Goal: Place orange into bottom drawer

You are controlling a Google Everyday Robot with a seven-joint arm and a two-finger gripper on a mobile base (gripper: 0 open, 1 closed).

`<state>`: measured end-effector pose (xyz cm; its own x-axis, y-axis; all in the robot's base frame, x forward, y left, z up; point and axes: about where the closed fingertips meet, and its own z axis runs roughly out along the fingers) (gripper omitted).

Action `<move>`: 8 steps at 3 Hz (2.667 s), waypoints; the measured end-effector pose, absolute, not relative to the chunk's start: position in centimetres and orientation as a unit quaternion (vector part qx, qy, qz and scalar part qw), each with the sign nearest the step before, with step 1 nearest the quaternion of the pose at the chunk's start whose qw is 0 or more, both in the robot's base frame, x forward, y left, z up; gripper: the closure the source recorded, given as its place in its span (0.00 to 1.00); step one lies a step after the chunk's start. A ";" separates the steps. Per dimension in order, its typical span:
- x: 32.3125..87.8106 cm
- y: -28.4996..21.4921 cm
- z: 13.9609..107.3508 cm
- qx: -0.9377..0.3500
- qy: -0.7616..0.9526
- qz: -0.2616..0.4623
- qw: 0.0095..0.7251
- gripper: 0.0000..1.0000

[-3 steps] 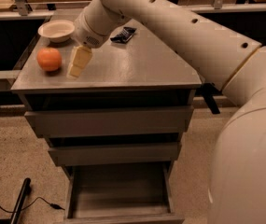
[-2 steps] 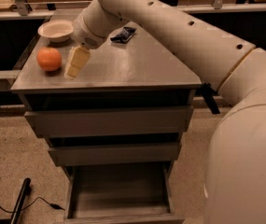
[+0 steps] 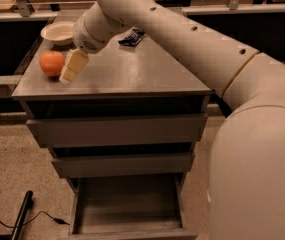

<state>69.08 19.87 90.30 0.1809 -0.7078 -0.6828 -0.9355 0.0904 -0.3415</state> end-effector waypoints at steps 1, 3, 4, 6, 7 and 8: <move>69.9 20.4 89.8 -0.645 0.636 0.149 0.396 0.00; 71.5 22.9 88.1 -0.637 0.642 0.169 0.393 0.00; 72.8 25.3 86.9 -0.637 0.631 0.198 0.396 0.00; 72.8 25.6 86.6 -0.638 0.631 0.199 0.395 0.18; 72.7 25.8 86.4 -0.639 0.630 0.201 0.393 0.41; 72.6 26.0 86.1 -0.640 0.630 0.202 0.391 0.64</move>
Offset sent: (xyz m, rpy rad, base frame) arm 0.0266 0.0204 -0.0206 0.0249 0.0596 -0.0707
